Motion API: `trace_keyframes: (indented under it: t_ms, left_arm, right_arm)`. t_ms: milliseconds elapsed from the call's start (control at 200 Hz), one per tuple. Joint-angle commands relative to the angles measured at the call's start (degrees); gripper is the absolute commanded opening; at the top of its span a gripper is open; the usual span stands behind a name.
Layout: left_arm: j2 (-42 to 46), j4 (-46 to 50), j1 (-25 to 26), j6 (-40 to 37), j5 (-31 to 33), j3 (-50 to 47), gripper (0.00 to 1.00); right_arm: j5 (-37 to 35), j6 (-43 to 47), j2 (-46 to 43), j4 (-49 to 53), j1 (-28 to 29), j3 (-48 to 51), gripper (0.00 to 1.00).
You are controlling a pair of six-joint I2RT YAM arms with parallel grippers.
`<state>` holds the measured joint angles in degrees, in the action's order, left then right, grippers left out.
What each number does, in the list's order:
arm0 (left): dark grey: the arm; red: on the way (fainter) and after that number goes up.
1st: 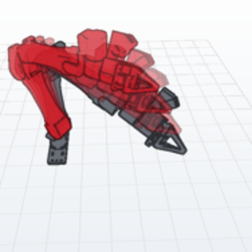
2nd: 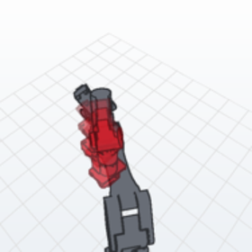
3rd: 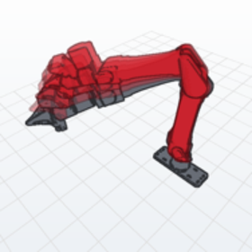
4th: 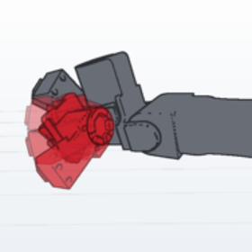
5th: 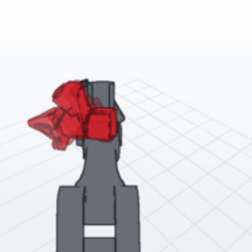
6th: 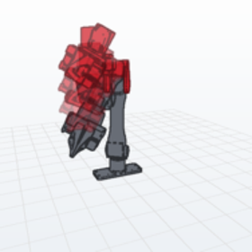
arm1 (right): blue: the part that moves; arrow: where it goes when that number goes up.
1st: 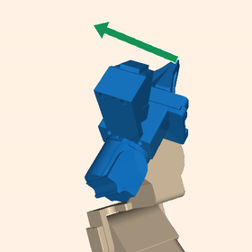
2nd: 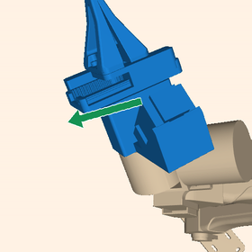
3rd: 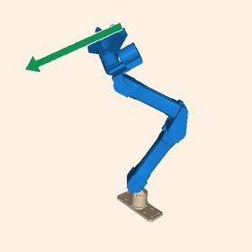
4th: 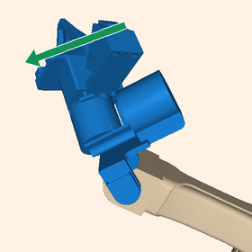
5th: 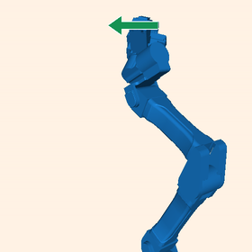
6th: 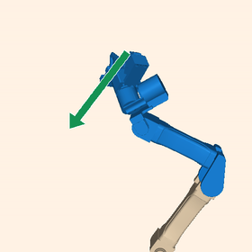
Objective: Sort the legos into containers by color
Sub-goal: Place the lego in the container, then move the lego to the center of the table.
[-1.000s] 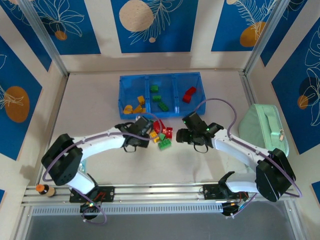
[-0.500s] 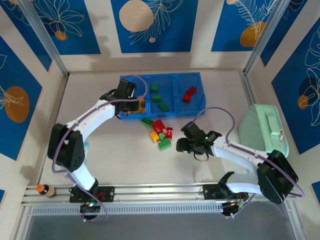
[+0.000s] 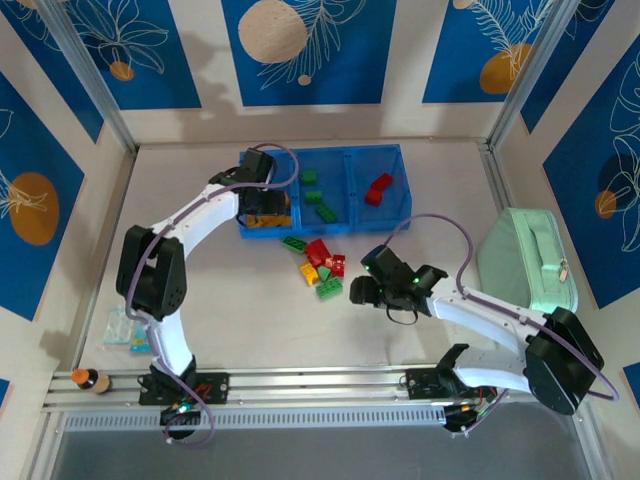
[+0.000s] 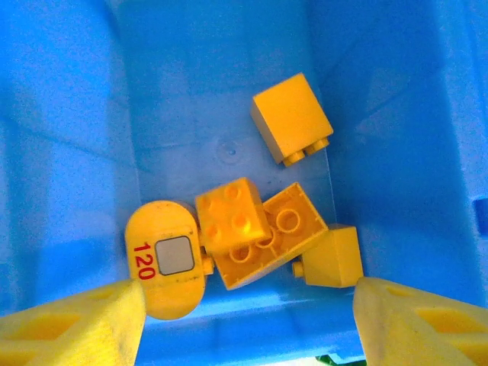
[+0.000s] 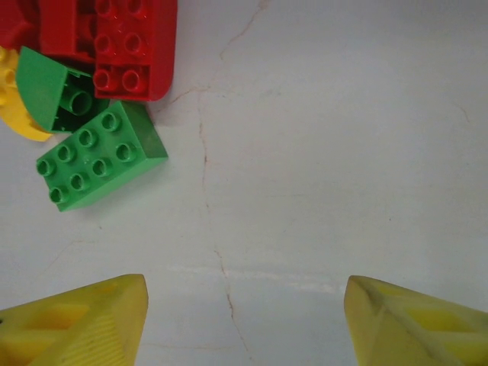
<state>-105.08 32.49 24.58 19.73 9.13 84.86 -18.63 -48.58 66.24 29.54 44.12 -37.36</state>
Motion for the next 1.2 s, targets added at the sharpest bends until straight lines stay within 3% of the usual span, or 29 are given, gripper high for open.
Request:
trace_keyframes:
  t_ms: [0, 115, 265, 545, 1196]
  left_arm:
    - [6.50, 1.35, 2.24, -1.68, 3.19, -1.67, 0.72]
    - [10.92, 0.23, 6.25, -1.31, 2.91, -7.05, 0.71]
    - [14.35, -5.52, 11.82, 3.11, -2.86, -17.34, 0.68]
    - [8.87, -11.49, 17.95, 7.43, -5.21, -22.44, 0.62]
    - [2.57, -13.24, 20.18, 10.24, -3.70, -24.76, 0.57]
  right_arm:
    - [-1.60, -1.26, -1.04, 0.78, 0.35, 0.19, 0.69]
    - [-2.15, -1.20, -0.94, 0.61, 0.27, -0.23, 0.68]
    - [-2.16, -1.17, -0.67, -0.18, -0.08, -0.34, 0.68]
    - [-1.89, -1.05, -1.16, 0.86, -0.25, -1.04, 0.67]
    - [-2.39, -1.77, -3.48, 1.33, -0.70, 0.38, 0.65]
